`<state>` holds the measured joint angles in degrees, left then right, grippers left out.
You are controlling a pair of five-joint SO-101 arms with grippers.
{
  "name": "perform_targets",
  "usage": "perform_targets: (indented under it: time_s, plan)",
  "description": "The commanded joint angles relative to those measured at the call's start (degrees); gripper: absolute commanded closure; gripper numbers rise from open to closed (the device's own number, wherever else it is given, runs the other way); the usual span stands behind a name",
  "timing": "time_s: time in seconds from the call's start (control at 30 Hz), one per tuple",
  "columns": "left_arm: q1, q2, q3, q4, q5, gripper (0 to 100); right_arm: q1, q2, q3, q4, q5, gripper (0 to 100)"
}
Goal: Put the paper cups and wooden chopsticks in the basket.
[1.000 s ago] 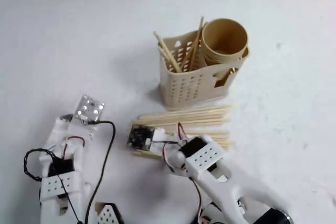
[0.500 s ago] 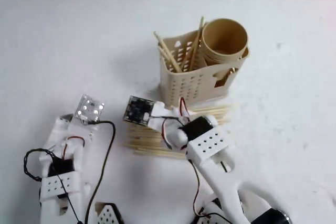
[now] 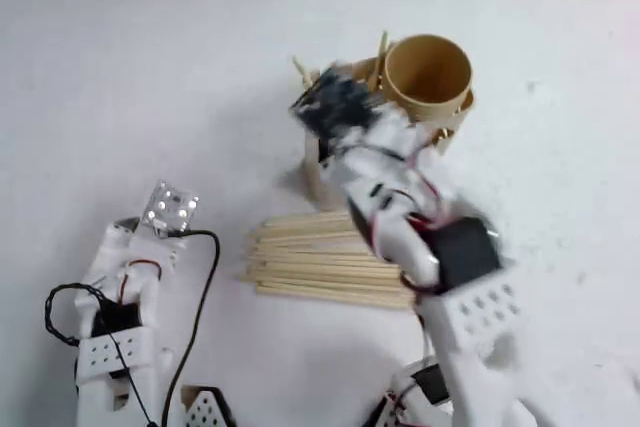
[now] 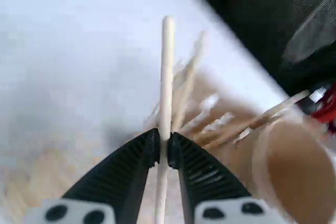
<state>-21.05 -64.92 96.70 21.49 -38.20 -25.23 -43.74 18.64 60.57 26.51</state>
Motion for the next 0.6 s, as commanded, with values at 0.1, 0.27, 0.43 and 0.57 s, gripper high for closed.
perform_targets:
  time_s: [0.1, 0.27, 0.43, 0.57]
  plan:
    - [0.9, -0.5, -0.1, 0.4, -0.4, 85, 0.7, 4.4, -20.0, -1.4, -8.7, 98.2]
    - [0.9, -0.5, -0.1, 0.4, -0.4, 85, 1.2, 13.8, -25.5, -14.5, -14.9, 98.2]
    - [0.9, -0.5, -0.1, 0.4, -0.4, 85, 0.9, 20.7, -26.0, -28.6, -15.7, 97.8]
    - [0.9, -0.5, -0.1, 0.4, -0.4, 85, 1.5, 24.5, -25.4, -29.4, -15.6, 98.1]
